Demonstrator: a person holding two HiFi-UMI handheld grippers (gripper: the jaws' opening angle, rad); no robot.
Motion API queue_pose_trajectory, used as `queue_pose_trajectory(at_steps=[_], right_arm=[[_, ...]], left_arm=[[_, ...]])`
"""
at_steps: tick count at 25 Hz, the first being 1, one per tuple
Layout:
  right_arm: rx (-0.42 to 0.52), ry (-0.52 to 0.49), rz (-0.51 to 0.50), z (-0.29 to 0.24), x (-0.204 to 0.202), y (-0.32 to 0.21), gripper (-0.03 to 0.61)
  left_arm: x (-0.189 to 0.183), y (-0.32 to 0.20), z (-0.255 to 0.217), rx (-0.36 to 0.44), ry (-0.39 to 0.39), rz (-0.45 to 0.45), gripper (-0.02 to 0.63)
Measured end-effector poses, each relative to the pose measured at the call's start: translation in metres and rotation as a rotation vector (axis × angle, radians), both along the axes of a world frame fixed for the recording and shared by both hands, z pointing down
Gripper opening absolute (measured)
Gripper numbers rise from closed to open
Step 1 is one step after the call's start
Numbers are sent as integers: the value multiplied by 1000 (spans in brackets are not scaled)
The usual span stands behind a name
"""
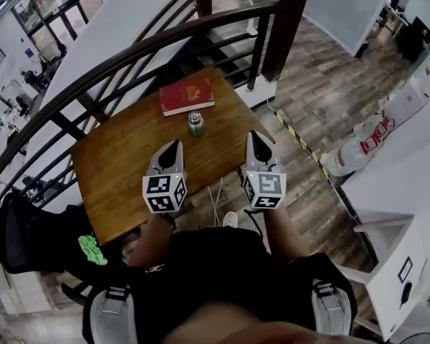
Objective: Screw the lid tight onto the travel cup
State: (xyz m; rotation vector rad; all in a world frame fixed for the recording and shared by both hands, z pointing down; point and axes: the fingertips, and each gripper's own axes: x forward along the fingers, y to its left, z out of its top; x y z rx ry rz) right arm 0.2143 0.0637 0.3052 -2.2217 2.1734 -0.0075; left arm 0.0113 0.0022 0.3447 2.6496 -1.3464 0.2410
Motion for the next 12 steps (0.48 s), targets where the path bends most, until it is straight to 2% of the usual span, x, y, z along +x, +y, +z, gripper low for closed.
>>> queue_pose_trajectory(at_steps=[4, 12], right_arm=[[-6, 7, -77, 4, 16, -29, 2], [-29, -16, -138, 20, 29, -85, 2]], left_arm=[[18, -19, 0, 3, -6, -38, 54], [18, -64, 10, -4, -18, -94, 54]])
